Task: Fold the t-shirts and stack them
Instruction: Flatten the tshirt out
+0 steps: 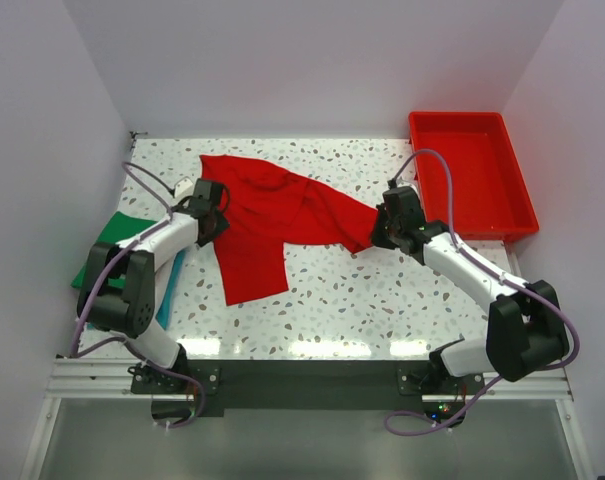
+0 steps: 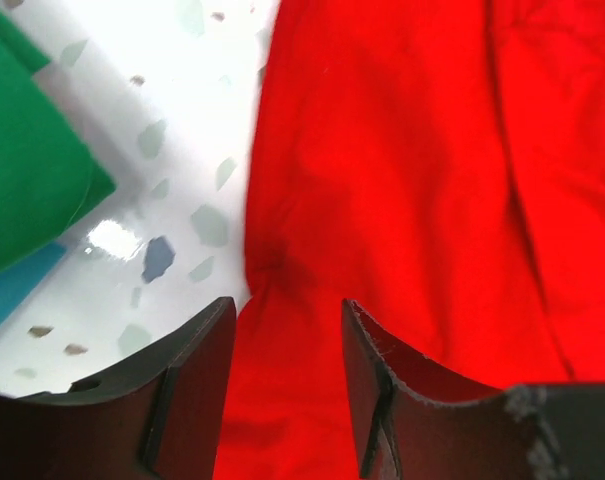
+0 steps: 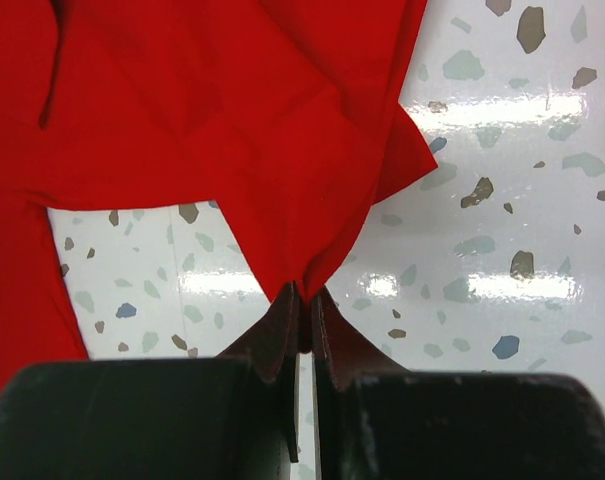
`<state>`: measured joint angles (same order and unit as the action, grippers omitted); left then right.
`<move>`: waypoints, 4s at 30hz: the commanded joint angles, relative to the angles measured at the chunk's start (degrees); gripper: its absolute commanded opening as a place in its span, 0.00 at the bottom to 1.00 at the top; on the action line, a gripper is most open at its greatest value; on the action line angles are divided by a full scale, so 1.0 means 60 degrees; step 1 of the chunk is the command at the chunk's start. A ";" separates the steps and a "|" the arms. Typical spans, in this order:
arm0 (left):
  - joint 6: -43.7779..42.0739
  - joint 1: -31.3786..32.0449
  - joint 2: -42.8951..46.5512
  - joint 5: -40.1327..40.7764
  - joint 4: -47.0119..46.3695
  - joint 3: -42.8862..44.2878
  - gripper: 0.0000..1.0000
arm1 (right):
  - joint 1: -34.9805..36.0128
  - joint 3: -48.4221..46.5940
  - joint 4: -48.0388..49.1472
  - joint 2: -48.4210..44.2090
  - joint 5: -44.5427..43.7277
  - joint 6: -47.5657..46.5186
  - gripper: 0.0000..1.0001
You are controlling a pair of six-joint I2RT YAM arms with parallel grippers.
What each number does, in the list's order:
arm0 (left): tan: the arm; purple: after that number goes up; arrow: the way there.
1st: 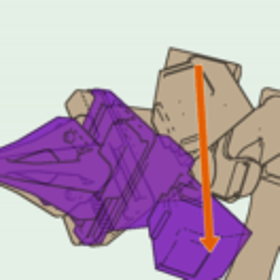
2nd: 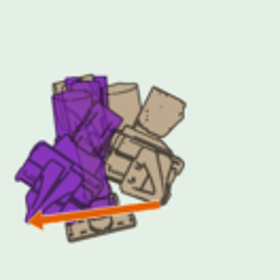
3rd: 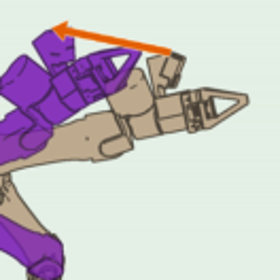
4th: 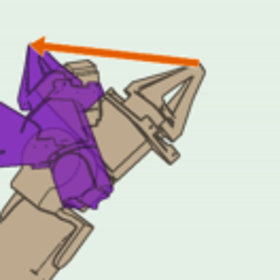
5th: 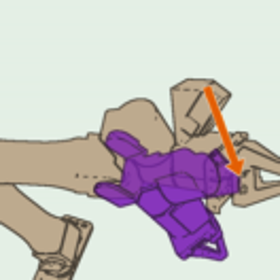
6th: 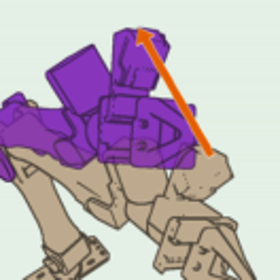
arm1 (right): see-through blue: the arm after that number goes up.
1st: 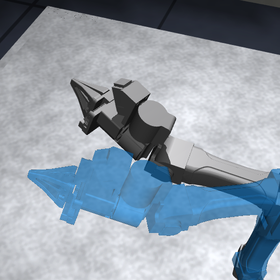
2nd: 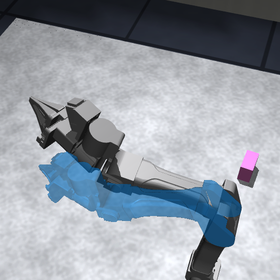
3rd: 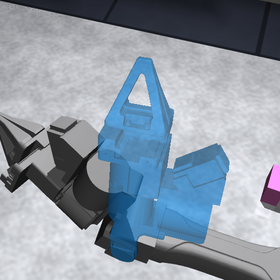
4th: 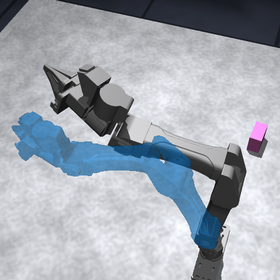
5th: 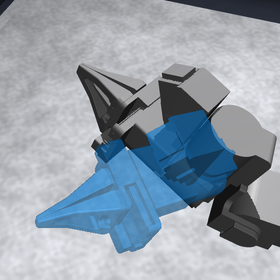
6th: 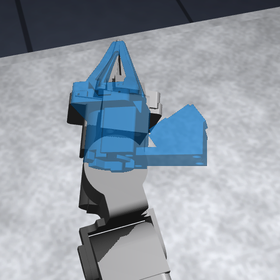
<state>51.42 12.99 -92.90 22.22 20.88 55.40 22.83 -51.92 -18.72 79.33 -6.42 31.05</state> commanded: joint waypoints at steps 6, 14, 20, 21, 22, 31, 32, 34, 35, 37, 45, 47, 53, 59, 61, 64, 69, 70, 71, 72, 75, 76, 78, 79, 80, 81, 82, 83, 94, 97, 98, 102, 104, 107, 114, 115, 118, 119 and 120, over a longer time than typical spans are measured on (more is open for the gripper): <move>0.0232 0.0017 -0.0659 0.0662 -0.0097 0.0612 0.49 | 0.0018 -0.0106 0.0454 -0.0170 0.0044 -0.0033 0.00; 0.0293 0.0017 -0.1214 0.0574 -0.0009 0.0669 0.53 | 0.0004 -0.0018 0.0527 -0.0155 0.0058 0.0025 0.00; 0.0234 0.0017 -0.1874 0.0487 -0.0331 0.0860 0.46 | 0.0004 0.0026 0.0571 -0.0287 0.0088 0.0084 0.00; 0.0248 0.0017 -0.1991 0.0487 -0.0288 0.0962 0.39 | 0.0004 0.0011 0.0571 -0.0302 0.0102 0.0099 0.00; 0.0278 0.0002 -0.2021 0.0516 -0.0215 0.1006 0.35 | 0.0004 -0.0018 0.0557 -0.0316 0.0117 0.0113 0.00; -0.0307 -0.0173 0.0568 0.0794 0.0985 0.1636 0.00 | -0.0084 -0.1028 -0.0497 -0.1370 -0.0321 -0.0062 0.00; -0.0555 -0.0188 0.1297 0.0823 0.1103 0.1694 0.00 | -0.0099 -0.1174 -0.0643 -0.1618 -0.0395 -0.0106 0.00; -0.0805 -0.0246 0.2018 0.0809 0.1411 0.1929 0.00 | -0.0157 -0.1643 -0.1126 -0.1868 -0.0570 -0.0121 0.00; -0.1082 -0.0247 0.2689 0.0823 0.1470 0.1973 0.00 | -0.0186 -0.1789 -0.1258 -0.2087 -0.0629 -0.0164 0.00; -0.1230 -0.0305 0.3294 0.0765 0.1921 0.2236 0.00 | -0.0259 -0.2331 -0.1785 -0.2322 -0.0775 -0.0238 0.00; -0.2109 -0.0305 0.5800 0.0765 0.3972 0.5305 0.00 | -0.0319 -0.5052 -0.3732 -0.3581 -0.1699 -0.0560 0.00; -0.2255 -0.0305 0.5991 0.0779 0.4267 0.6115 0.00 | -0.0319 -0.5611 -0.3954 -0.3714 -0.1772 -0.0691 0.00; -0.2490 -0.0305 0.5598 0.0458 0.4751 0.9014 0.00 | -0.0319 -0.7692 -0.4482 -0.3847 -0.2124 -0.1102 0.00; -0.2388 -0.0305 0.4968 0.0194 0.4196 0.9386 0.00 | -0.0318 -0.8982 -0.4219 -0.3015 -0.2344 -0.1380 0.00; -0.2359 -0.0305 0.4733 0.0092 0.3845 0.9342 0.00 | -0.0333 -0.9188 -0.4029 -0.2706 -0.2388 -0.1497 0.00; -0.2330 -0.0320 0.4134 -0.0098 0.2968 0.8933 0.00 | -0.0333 -0.9159 -0.3444 -0.1989 -0.2373 -0.1629 0.00; -0.2169 -0.1078 0.2670 -0.1560 0.0716 0.8696 0.00 | -0.0755 -0.9684 -0.2084 0.0087 -0.2141 -0.1893 0.00; -0.2096 -0.1198 0.2014 -0.2217 0.0332 0.8769 0.00 | -0.0947 -0.9875 -0.1906 0.0442 -0.1878 -0.1734 0.00; -0.1994 -0.1300 0.1630 -0.2441 0.0009 0.9104 0.00 | -0.1166 -1.0109 -0.1745 0.0851 -0.1527 -0.1602 0.00; -0.1949 -0.1504 0.1220 -0.2690 -0.0516 0.9441 0.00 | -0.1516 -1.0677 -0.1410 0.1552 -0.0842 -0.1455 0.00; -0.1846 -0.1900 -0.0683 -0.3657 -0.0858 1.1795 0.00 | -0.1986 -1.2552 -0.1289 0.2712 -0.0236 -0.1176 0.00; -0.1817 -0.1974 -0.1674 -0.4181 -0.0859 1.2600 0.00 | -0.2090 -1.3065 -0.1289 0.3354 -0.0162 -0.1118 0.00; -0.1657 -0.2150 -0.2428 -0.4579 -0.1221 1.4595 0.00 | -0.2382 -1.4326 -0.1202 0.3841 0.0072 -0.1000 0.00; -0.1569 -0.2165 -0.2634 -0.4988 -0.1587 1.4803 0.00 | -0.2457 -1.4576 -0.1143 0.3974 0.0088 -0.0942 0.00; -0.1307 -0.2398 -0.2578 -0.5035 -0.1997 1.4515 0.00 | -0.2515 -1.4782 -0.0853 0.4092 0.0117 -0.0912 0.00; -0.1159 -0.2618 -0.2433 -0.5137 -0.2871 1.4135 0.00 | -0.2646 -1.4755 -0.0719 0.4078 0.0117 -0.0897 0.00; -0.1027 -0.2765 -0.2098 -0.5312 -0.3301 1.3697 0.00 | -0.2691 -1.4668 -0.0587 0.4049 0.0161 -0.0897 0.00; -0.0866 -0.2868 -0.1993 -0.5343 -0.3696 1.3112 0.00 | -0.2735 -1.4362 -0.0441 0.3947 0.0161 -0.0883 0.00; -0.0573 -0.3220 0.0625 -0.5988 -0.4711 0.6207 0.00 | -0.3321 -0.7612 0.0995 0.1795 0.0746 -0.0034 0.00; -0.0324 -0.3220 0.1840 -0.5930 -0.4945 0.3233 0.00 | -0.3336 -0.5619 0.0923 0.1209 0.1010 0.0215 0.00; -0.0250 -0.3220 0.2136 -0.5842 -0.4815 0.2551 0.00 | -0.3336 -0.4555 0.0952 0.1048 0.1040 0.0259 0.00; 0.0014 -0.3220 0.3658 -0.5419 -0.4055 -0.0800 0.00 | -0.3336 -0.1854 0.1084 0.0110 0.1055 0.0581 0.00; 0.0073 -0.3206 0.4085 -0.5344 -0.3599 -0.1714 0.00 | -0.3336 -0.0550 0.0996 -0.0301 0.1040 0.0655 0.00; -0.0029 -0.3191 0.4949 -0.4949 -0.2516 -0.3077 0.00 | -0.3336 0.0842 0.0894 -0.0798 0.1435 0.0670 0.00; -0.0089 -0.3206 0.7116 -0.4230 -0.0480 -0.4763 0.00 | -0.3336 0.3042 0.0075 -0.2819 0.1420 0.0582 0.00; -0.0045 -0.3206 0.7308 -0.4216 -0.0231 -0.4852 0.00 | -0.3336 0.3261 -0.0014 -0.3082 0.1450 0.0582 0.00; -0.0001 -0.3191 0.7807 -0.4216 -0.0097 -0.4941 0.00 | -0.3336 0.3336 -0.0307 -0.3699 0.1275 0.0494 0.00; 0.0014 -0.3191 0.7852 -0.4201 -0.0111 -0.4912 0.00 | -0.3336 0.3264 -0.0322 -0.3715 0.1231 0.0465 0.00; 0.0029 -0.3206 0.7794 -0.4230 -0.0155 -0.4781 0.00 | -0.3336 0.3161 -0.0337 -0.3584 0.1216 0.0407 0.00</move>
<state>50.48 -5.98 -46.87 -4.51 19.29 25.76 3.07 -31.79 -20.53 58.30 2.11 34.06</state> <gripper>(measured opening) 0.028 0.034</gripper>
